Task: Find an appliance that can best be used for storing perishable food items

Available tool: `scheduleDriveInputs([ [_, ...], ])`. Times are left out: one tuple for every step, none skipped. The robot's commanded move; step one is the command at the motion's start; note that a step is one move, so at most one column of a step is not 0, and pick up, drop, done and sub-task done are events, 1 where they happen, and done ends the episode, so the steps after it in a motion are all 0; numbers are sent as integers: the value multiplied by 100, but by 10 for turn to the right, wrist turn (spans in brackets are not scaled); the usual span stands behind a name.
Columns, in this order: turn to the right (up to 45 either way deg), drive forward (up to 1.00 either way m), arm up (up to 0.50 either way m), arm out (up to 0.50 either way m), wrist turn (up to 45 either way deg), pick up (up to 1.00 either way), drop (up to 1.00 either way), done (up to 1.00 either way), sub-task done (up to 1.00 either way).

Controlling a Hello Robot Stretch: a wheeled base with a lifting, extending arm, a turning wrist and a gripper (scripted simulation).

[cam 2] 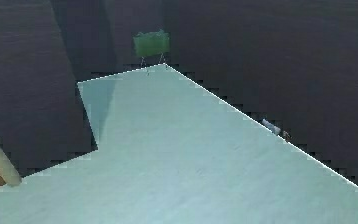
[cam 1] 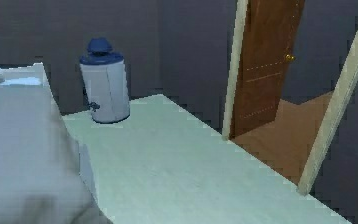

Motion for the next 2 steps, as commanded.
scheduleDriveInputs([
  [150, 0, 0, 0, 0, 0, 0, 0, 0],
  [0, 100, 0, 0, 0, 0, 0, 0, 0],
])
